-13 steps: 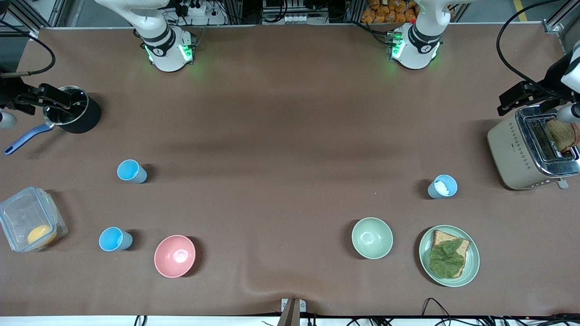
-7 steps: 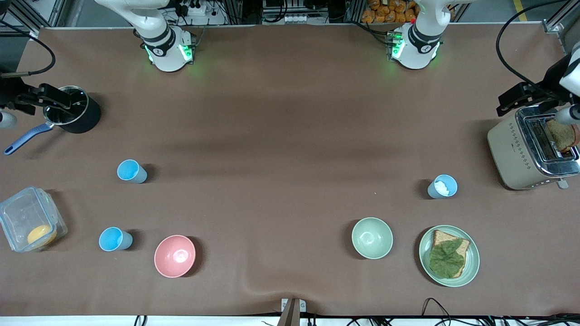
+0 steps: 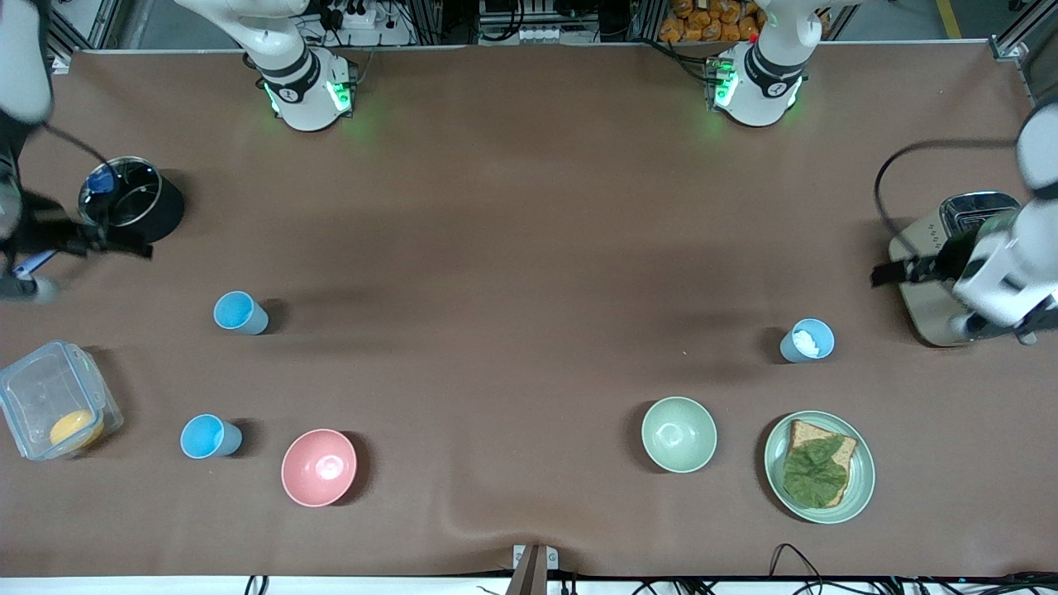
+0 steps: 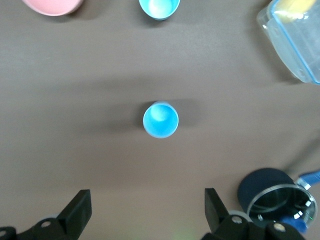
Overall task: Stack blue cups with both arms
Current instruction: 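Reach and grasp a light-blue cup with each gripper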
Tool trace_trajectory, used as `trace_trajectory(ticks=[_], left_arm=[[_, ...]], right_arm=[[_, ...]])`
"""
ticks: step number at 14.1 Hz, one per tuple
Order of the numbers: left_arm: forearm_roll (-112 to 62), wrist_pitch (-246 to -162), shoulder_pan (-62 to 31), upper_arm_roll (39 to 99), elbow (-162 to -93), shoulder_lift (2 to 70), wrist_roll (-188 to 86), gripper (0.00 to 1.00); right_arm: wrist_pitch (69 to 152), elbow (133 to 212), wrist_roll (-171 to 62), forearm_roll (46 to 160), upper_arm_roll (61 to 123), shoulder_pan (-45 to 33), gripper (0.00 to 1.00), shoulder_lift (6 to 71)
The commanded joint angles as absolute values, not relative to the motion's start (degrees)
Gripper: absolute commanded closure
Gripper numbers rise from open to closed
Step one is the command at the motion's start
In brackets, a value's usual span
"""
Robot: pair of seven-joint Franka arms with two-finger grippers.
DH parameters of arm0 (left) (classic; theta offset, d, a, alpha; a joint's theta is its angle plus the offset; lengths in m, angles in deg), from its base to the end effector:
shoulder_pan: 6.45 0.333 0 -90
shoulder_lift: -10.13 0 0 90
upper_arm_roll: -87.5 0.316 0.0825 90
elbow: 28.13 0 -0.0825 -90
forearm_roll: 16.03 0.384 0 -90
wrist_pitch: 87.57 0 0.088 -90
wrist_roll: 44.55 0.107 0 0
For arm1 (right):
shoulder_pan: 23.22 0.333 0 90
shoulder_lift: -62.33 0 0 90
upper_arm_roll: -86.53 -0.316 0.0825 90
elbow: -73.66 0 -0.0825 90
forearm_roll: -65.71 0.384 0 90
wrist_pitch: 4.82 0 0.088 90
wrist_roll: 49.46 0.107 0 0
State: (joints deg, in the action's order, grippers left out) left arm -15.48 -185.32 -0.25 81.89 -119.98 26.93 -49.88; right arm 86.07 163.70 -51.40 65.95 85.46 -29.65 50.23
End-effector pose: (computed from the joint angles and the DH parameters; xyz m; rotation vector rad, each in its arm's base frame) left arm 0.6264 0.0132 0.4461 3.1121 0.1598 -0.2961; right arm 0.6024 -0.0570 0.5025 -3.1047 0.0935 0.3044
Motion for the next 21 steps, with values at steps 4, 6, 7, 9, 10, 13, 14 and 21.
trace_trajectory(ticks=[4, 6, 7, 9, 10, 13, 14, 21], left_arm=[[-15.6, -203.6, 1.2, 81.6, -132.2, 29.0, -48.6, 0.00], [-15.6, -206.9, 1.5, 81.6, -133.6, 31.3, -48.6, 0.00], [-15.6, -208.0, 1.5, 81.6, -133.9, 32.3, -48.6, 0.00], [-15.5, -209.3, 1.6, 81.6, -134.4, 33.8, -48.5, 0.00], [-15.5, -209.8, 1.5, 81.7, -134.0, 35.3, -48.6, 0.01], [-15.4, -212.7, 1.6, 81.7, -133.4, 38.2, -48.6, 0.10], [-14.9, -213.9, 1.6, 81.7, -133.4, 39.0, -48.6, 0.15], [-14.5, -214.6, 0.8, 81.5, -133.4, 39.7, -48.9, 1.00]], right_arm=[[101.0, 172.6, -53.1, 65.1, 84.6, -33.8, 0.00, 44.4], [105.8, 176.7, -53.1, 65.1, 84.7, -33.9, 0.00, 43.2], [107.5, 177.6, -53.1, 65.1, 84.7, -33.9, 0.00, 42.0], [109.1, 177.9, -53.1, 65.1, 84.6, -34.3, 0.00, 39.5], [109.6, 178.0, -53.1, 65.2, 84.6, -34.3, 0.00, 38.6], [109.8, 178.8, -53.6, 65.2, 84.6, -34.3, 0.00, 36.7], [110.1, 179.6, -53.7, 65.2, 84.6, -34.1, 0.00, 36.7], [113.7, 184.2, -54.1, 65.2, 84.6, -34.5, 0.00, 35.7]])
